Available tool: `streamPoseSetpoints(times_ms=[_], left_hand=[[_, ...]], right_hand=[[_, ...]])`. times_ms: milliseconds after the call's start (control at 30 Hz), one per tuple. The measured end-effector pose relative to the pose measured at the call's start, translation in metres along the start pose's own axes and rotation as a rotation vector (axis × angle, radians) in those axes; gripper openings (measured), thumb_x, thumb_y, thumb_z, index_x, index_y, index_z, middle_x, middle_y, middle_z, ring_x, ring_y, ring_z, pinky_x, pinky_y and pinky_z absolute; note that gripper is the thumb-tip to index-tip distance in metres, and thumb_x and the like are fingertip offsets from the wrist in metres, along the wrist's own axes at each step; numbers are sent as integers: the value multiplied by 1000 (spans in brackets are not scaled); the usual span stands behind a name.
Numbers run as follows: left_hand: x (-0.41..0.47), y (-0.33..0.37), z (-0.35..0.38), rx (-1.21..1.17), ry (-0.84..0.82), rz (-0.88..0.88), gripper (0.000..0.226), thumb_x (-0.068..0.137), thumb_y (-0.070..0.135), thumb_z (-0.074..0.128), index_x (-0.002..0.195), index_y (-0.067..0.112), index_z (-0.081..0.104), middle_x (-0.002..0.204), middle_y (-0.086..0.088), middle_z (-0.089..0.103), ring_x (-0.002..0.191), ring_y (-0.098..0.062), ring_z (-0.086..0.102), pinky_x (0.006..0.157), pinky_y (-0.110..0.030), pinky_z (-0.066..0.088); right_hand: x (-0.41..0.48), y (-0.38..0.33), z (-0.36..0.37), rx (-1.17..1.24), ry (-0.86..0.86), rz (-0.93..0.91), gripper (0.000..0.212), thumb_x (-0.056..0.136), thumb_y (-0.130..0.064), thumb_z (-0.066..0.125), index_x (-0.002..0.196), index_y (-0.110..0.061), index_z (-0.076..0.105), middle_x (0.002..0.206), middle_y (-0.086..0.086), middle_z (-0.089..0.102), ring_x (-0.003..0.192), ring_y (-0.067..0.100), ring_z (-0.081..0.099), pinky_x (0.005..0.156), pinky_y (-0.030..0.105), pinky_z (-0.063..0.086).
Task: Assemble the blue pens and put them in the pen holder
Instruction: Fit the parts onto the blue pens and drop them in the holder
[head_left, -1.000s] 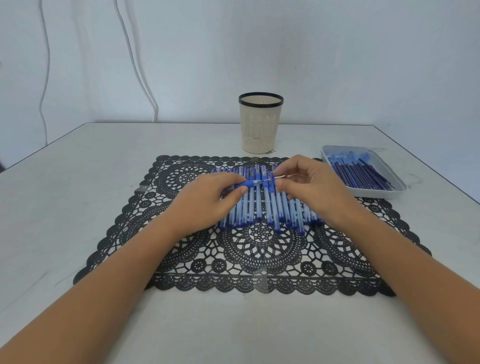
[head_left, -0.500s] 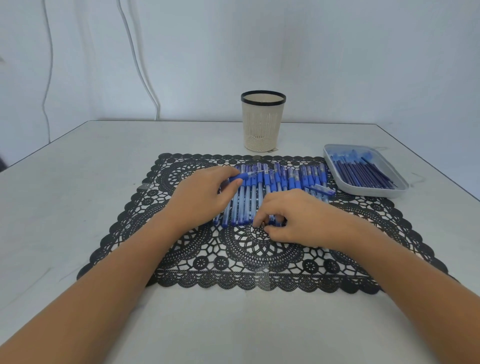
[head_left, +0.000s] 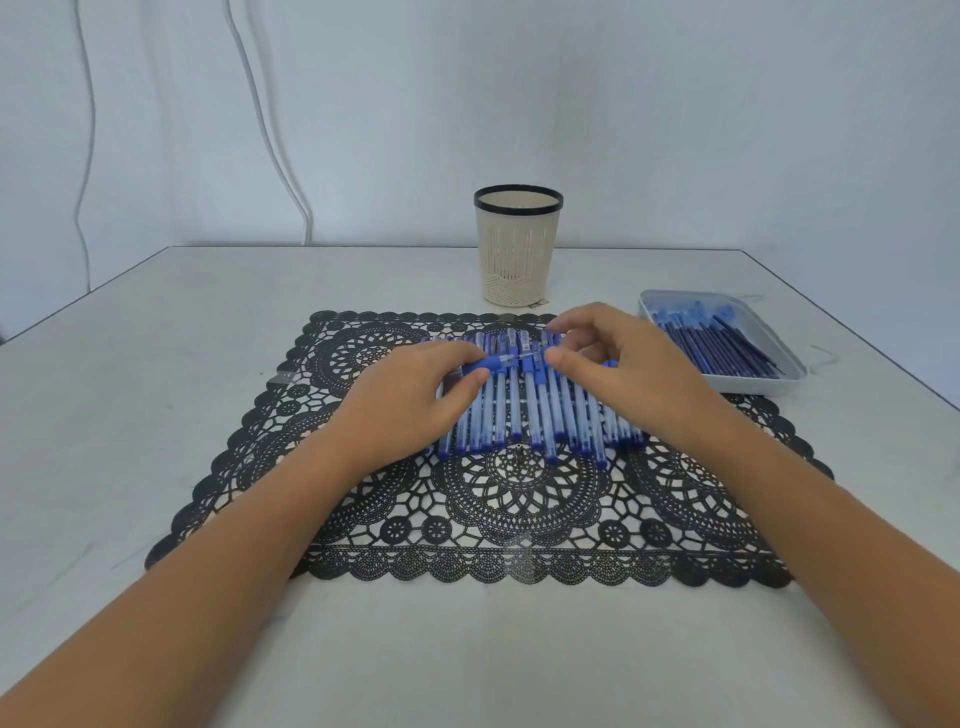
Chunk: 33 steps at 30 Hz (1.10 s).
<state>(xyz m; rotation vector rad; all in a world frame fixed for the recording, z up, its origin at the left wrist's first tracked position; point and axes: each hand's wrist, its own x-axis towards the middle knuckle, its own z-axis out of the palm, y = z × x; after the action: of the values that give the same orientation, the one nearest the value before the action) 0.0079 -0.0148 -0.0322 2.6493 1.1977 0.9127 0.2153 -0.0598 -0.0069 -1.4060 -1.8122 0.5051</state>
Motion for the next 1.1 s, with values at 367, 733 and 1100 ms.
streamPoseSetpoints(times_ms=[367,733,1100], left_hand=[[0,-3,1,-4,18,32,38,89,41,42,109,18,64,75,20,52,65,11,48,57,-14,33],[1,-17,5,27,91,-95,23,92,27,52,110,17,62,71,16,53,64,5,46,57,-20,37],[1,-18,8,23,82,-66,21,93,27,52,108,17,63,74,9,59,62,4,47,56,-16,33]], right_hand=[[4,7,-4,19,-32,25,5,89,-21,57,88,-23,62,75,-8,61,62,-4,52,60,7,45],[38,65,-27,-15,556,272,9,88,-18,54,89,-15,62,80,-3,59,70,8,50,60,17,36],[46,72,-17,-572,314,353,30,94,-41,46,106,-27,70,121,9,54,114,33,45,93,46,32]])
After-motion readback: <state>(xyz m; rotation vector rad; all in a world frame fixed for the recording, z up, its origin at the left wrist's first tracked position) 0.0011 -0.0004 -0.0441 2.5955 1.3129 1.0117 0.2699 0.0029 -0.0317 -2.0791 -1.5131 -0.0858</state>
